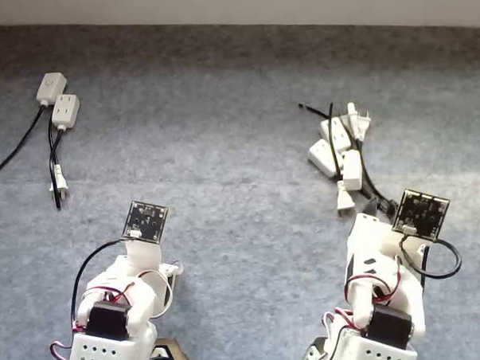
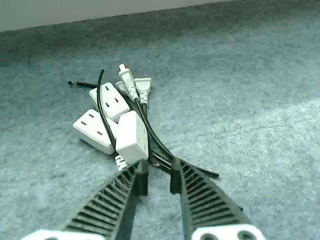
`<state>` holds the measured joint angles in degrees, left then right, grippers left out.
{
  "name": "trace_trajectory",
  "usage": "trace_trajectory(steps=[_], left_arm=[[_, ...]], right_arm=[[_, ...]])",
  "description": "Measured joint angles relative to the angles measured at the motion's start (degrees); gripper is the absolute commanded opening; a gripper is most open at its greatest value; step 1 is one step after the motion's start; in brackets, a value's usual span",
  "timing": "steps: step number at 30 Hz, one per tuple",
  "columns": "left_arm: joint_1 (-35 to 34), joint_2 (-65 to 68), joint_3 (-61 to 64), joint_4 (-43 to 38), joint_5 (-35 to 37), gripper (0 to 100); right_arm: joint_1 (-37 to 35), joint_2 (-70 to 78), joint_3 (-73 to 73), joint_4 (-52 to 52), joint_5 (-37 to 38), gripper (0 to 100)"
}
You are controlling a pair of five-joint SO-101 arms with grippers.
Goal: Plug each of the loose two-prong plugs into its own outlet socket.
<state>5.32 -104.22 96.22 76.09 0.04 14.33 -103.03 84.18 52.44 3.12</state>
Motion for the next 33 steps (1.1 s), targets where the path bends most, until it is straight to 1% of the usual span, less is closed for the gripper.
trace_trajectory(steps=[4,8,11,13,16,19,23,26,30,33], left_arm=[[0.0,0.0,0.0,0.0,0.0,16],[0.0,0.0,0.0,0.0,0.0,16],[0.0,0.0,0.0,0.0,0.0,16],[0.0,0.0,0.0,0.0,0.0,16],[0.0,0.0,0.0,0.0,0.0,16],[0.0,0.0,0.0,0.0,0.0,16],[0.0,0.0,0.0,0.0,0.0,16],[0.0,0.0,0.0,0.0,0.0,16],[0.0,0.0,0.0,0.0,0.0,16],[0.0,0.0,0.0,0.0,0.0,16]], right_arm=[[-0.4,6.7,-2.6,-0.7,0.0,8.7],[-5.2,19.3,-8.9,-4.6,-0.9,9.0],[-9.5,34.3,-17.7,-5.1,-1.1,9.0],[-11.1,46.2,-25.1,-3.7,-1.7,9.1],[-11.2,64.8,-37.4,-1.2,-4.7,9.1],[-11.2,81.6,-49.3,1.7,-5.8,9.1],[-11.2,98.2,-63.4,5.2,-6.2,9.1],[-11.1,106.5,-71.2,6.7,-6.2,9.1],[-10.6,112.1,-77.1,6.8,-5.6,9.2],[-9.1,114.5,-79.4,6.8,0.3,10.1]])
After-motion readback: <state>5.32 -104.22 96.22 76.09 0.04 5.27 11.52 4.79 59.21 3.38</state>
